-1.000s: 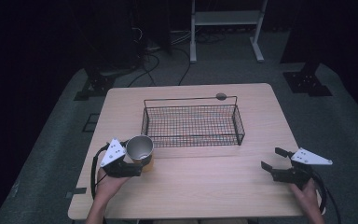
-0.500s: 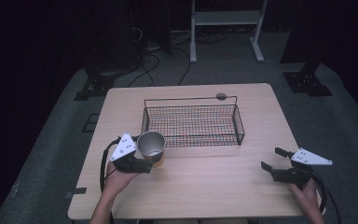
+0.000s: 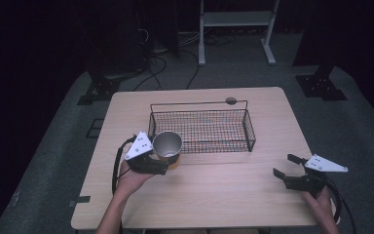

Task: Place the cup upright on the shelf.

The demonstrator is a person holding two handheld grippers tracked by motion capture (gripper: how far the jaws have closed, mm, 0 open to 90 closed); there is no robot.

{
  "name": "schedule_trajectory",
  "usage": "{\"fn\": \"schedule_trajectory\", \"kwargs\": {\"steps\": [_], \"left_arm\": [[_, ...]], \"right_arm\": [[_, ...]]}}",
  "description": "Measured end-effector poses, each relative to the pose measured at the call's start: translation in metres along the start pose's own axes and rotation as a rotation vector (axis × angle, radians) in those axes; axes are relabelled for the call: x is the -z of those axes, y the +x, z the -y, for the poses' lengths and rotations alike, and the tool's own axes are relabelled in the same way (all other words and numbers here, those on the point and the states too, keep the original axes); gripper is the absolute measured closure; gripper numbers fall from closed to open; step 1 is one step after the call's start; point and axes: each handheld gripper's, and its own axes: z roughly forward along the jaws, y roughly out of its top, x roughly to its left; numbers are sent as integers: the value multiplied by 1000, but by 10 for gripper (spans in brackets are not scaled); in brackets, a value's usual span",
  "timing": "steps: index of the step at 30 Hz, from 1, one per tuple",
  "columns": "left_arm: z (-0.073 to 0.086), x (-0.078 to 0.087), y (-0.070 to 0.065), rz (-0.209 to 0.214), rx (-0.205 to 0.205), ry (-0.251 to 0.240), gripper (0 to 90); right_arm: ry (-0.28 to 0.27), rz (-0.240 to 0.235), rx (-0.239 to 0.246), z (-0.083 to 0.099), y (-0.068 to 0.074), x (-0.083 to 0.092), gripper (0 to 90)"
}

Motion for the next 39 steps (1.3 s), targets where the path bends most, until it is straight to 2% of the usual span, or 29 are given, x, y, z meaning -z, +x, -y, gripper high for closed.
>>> {"fn": "schedule_trajectory", "kwargs": {"steps": [7, 21, 26, 39], "left_arm": [[-9, -11, 4, 16, -2, 1, 129], [-30, -24, 13, 40, -15, -14, 130], [-36, -30, 22, 74, -2, -27, 130], [-49, -48, 32, 114, -8, -14, 130]], "right_arm": [[-3, 2, -10, 0, -1, 0, 132], [-5, 0, -5, 0, -1, 0, 132], [-2, 1, -3, 0, 0, 0, 131], [-2, 3, 3, 0, 0, 0, 132]]}}
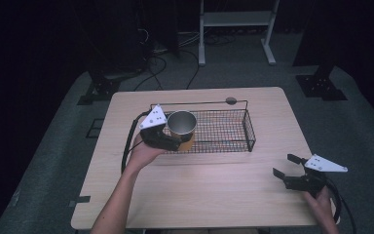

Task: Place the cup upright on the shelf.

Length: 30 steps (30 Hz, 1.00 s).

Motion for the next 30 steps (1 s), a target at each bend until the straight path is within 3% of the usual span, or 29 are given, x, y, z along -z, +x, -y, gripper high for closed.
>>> {"fn": "schedule_trajectory", "kwargs": {"steps": [30], "left_arm": [[-24, -52, 41, 78, -1, -5, 131]], "right_arm": [[-4, -2, 2, 0, 0, 0, 132]]}}
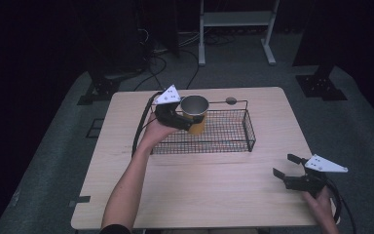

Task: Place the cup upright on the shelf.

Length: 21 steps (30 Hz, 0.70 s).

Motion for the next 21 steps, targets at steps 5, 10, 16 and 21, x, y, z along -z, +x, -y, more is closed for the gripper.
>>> {"fn": "schedule_trajectory", "kwargs": {"steps": [5, 10, 16, 21], "left_arm": [[1, -10, 7, 14, 1, -18, 131], [3, -17, 13, 27, 16, -7, 131], [8, -28, 18, 19, 8, 8, 131], [15, -35, 22, 22, 12, 15, 131]], "right_arm": [[-2, -2, 0, 0, 0, 0, 132], [-1, -2, 0, 0, 0, 0, 131], [-3, -2, -1, 0, 0, 0, 131], [-4, -3, -2, 0, 0, 0, 131]]}}
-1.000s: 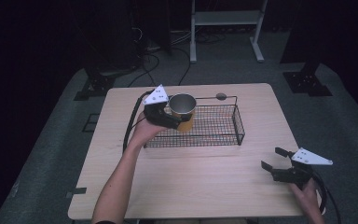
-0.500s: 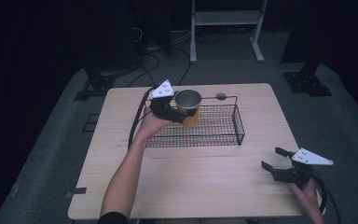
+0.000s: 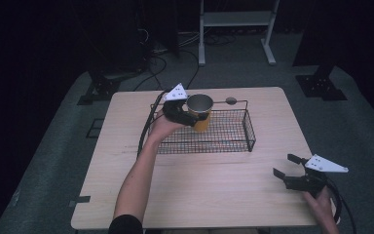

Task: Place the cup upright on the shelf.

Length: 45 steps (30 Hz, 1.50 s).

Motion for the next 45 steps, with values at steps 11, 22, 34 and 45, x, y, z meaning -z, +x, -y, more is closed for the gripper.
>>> {"fn": "schedule_trajectory", "kwargs": {"steps": [11, 22, 34, 45], "left_arm": [[11, -11, 9, 6, 6, 7, 130], [21, -29, 12, 9, 19, 62, 130], [28, -46, 13, 64, 36, 118, 127], [35, -49, 15, 65, 37, 157, 126]], "right_arm": [[-1, -2, 0, 0, 0, 0, 131], [-2, -4, 0, 0, 0, 0, 132], [-3, -6, 3, 0, 0, 0, 132], [-5, -9, 2, 0, -1, 0, 132]]}}
